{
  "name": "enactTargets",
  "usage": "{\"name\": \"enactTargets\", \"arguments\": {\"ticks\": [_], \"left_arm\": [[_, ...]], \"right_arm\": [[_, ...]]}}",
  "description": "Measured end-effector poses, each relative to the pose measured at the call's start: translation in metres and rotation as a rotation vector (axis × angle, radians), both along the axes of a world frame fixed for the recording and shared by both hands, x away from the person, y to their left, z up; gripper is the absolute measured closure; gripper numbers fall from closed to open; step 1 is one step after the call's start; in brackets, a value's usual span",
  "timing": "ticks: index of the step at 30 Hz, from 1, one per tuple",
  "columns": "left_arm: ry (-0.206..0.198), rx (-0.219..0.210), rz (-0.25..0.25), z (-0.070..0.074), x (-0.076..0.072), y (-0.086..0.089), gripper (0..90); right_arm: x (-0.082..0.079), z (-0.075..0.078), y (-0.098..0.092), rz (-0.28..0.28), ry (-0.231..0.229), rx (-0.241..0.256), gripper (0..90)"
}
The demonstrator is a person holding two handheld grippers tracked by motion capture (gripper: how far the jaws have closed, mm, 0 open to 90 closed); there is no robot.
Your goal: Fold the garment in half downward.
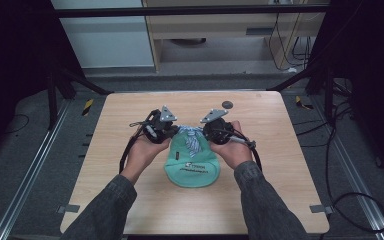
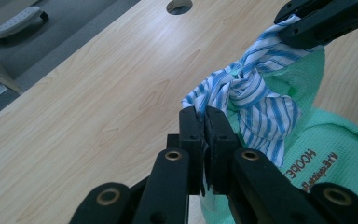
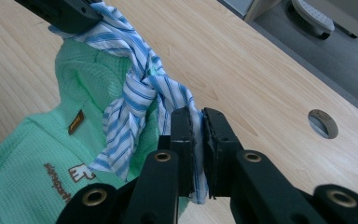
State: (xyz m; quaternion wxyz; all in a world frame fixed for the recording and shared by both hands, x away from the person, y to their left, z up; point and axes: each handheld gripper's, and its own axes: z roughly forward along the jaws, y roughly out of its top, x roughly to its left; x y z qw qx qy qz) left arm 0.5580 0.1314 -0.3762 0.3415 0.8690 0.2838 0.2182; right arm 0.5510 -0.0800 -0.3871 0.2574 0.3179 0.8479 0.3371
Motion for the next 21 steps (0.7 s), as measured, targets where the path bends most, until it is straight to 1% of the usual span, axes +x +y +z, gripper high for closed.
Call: {"name": "enactTargets", "arguments": {"ticks": [4,5,7,9,12,21], "left_arm": [[0.001,0.003,-0.004,-0.002,-0.002,0.000,86.9],[0.000,-0.004,-0.001,-0.003,-0.003,0.000,87.0],[0.001,0.002,-0.005,-0.004,-0.004,0.001,87.0],[0.001,-0.003,-0.007,-0.006,-0.005,0.001,86.9],[-0.003,-0.012,-0.010,-0.010,-0.008,0.001,86.9],[0.003,-0.010,-0.031,-0.021,-0.017,0.002,86.6]], "right_arm": [[-0.003,-0.003,-0.001,0.003,0.000,0.004,83.0],[-0.004,-0.004,-0.001,0.003,-0.003,0.004,82.9],[-0.006,-0.004,-0.002,0.005,-0.004,0.006,82.9],[-0.008,-0.005,-0.002,0.007,-0.005,0.007,82.8],[-0.011,-0.007,-0.003,0.012,-0.011,0.005,82.7],[-0.020,-0.014,-0.005,0.019,-0.004,0.001,81.9]]}}
